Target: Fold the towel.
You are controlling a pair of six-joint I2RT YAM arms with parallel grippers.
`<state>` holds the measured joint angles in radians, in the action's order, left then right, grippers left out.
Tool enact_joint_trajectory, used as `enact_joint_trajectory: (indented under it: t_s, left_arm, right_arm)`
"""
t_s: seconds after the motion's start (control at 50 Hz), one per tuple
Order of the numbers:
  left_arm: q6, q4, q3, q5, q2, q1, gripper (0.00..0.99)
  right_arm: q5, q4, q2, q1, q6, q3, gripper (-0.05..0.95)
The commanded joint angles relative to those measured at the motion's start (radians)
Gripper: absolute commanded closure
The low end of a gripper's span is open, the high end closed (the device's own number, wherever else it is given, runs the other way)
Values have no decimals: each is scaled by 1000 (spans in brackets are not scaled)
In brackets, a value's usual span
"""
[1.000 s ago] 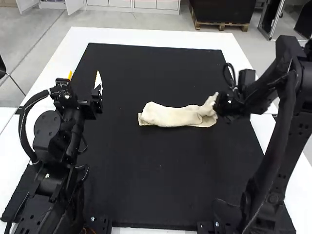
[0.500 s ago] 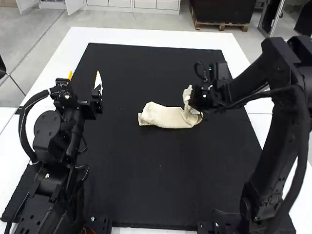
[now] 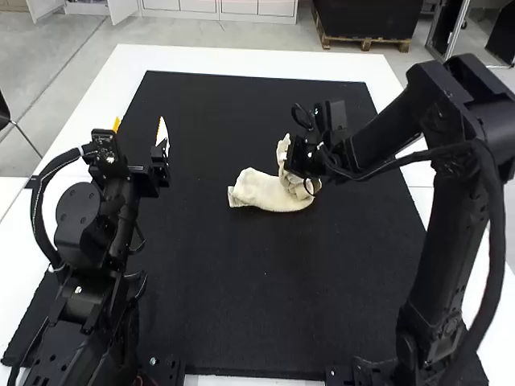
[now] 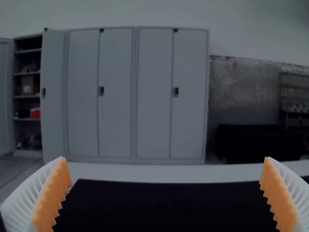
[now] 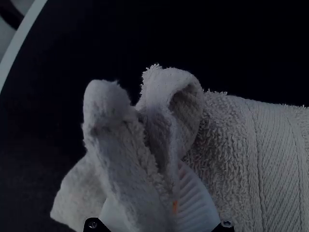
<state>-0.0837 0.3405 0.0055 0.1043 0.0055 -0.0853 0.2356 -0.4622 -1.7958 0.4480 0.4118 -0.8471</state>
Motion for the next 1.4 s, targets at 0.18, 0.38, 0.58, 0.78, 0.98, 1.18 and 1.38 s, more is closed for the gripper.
enact_joint_trajectory:
  t_s: [0.18, 0.38, 0.58, 0.78, 0.98, 1.18, 1.38]
  left_arm:
    - [-13, 3, -2, -12, -9, -4, 80]
    - [-13, 0, -2, -14, -9, -8, 80]
    - [-19, -3, -2, -21, -9, -8, 80]
    - [-21, -5, -2, -26, -9, -11, 80]
    - [-22, -6, -2, -29, -9, -13, 80]
    - [-22, -6, -2, -31, -9, -13, 80]
    - [-24, -5, -2, -31, -9, -13, 80]
  right_arm:
    - [-51, -13, -57, 77, 10, -86, 916]
    - [-78, -13, -105, 121, 9, -122, 916]
    - [-108, -13, -151, 169, 7, -159, 916]
    - [-130, -12, -206, 209, 4, -204, 916]
    - [-151, -29, -243, 228, -2, -216, 916]
    - [-150, -56, -247, 228, 13, -214, 436]
    - [-150, -84, -234, 227, 35, -221, 2]
